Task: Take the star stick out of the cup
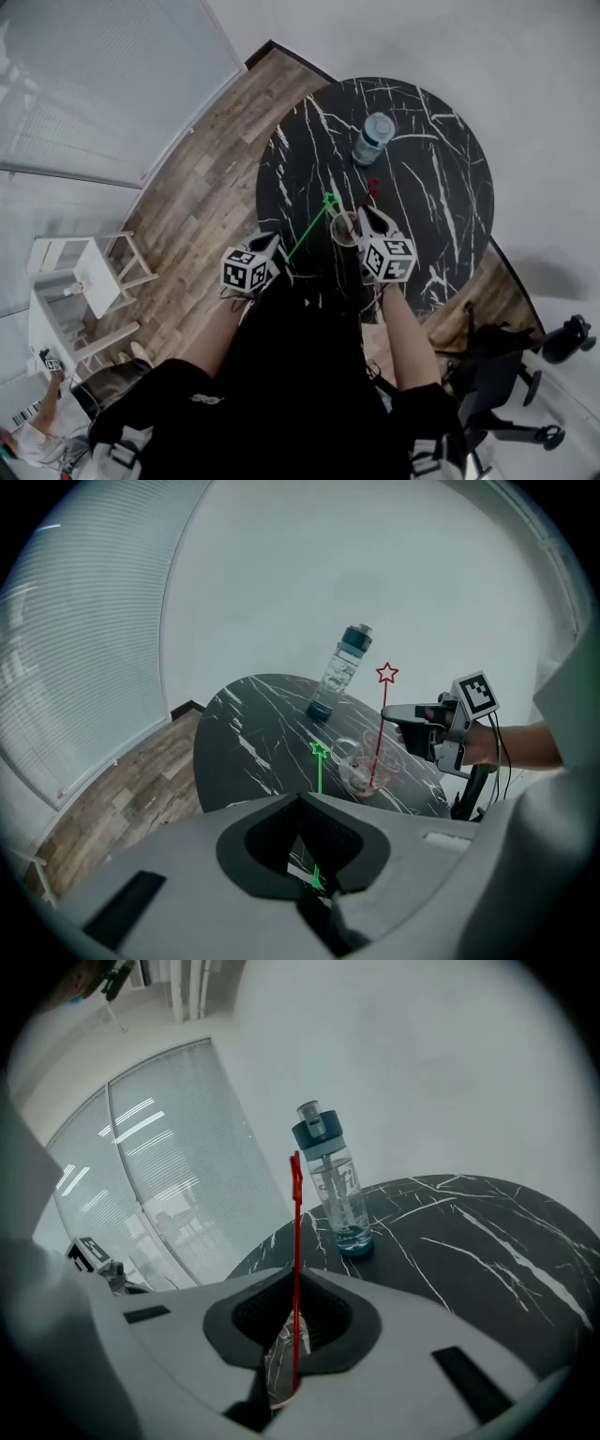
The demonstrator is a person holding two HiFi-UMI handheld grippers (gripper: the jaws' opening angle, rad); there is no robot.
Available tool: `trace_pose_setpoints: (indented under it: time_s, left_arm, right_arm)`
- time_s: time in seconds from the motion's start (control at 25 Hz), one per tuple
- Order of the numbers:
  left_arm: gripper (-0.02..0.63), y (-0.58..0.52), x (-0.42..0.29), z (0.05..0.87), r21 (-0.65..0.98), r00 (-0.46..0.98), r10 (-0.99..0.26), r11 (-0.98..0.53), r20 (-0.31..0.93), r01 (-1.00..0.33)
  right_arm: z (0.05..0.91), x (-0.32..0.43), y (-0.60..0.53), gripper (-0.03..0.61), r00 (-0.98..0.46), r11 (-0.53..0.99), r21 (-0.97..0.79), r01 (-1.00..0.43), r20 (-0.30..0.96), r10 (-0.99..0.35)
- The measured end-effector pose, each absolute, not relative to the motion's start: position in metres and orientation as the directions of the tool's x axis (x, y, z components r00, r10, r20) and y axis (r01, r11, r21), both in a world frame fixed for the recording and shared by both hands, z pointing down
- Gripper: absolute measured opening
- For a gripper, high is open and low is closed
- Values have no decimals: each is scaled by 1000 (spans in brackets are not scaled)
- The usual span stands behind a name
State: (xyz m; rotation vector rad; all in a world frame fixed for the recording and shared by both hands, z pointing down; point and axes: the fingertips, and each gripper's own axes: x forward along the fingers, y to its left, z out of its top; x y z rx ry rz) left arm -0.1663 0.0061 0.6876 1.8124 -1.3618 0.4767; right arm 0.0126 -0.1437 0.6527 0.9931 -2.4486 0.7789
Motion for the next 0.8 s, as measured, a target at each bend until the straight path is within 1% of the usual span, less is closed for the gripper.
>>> trace_pose_setpoints:
  time_s: [0.4, 0.8]
  left_arm:
    - [0, -21, -152, 682, 408, 430, -625, -189, 651, -893]
    - [0, -48, -139, 667, 398, 493, -612, -298, 618, -868]
  right_arm:
    - [608, 14, -148, 11, -655, 598, -290, -747, 470, -591]
    - [550, 23, -153, 11, -618, 575, -237, -783, 401, -676]
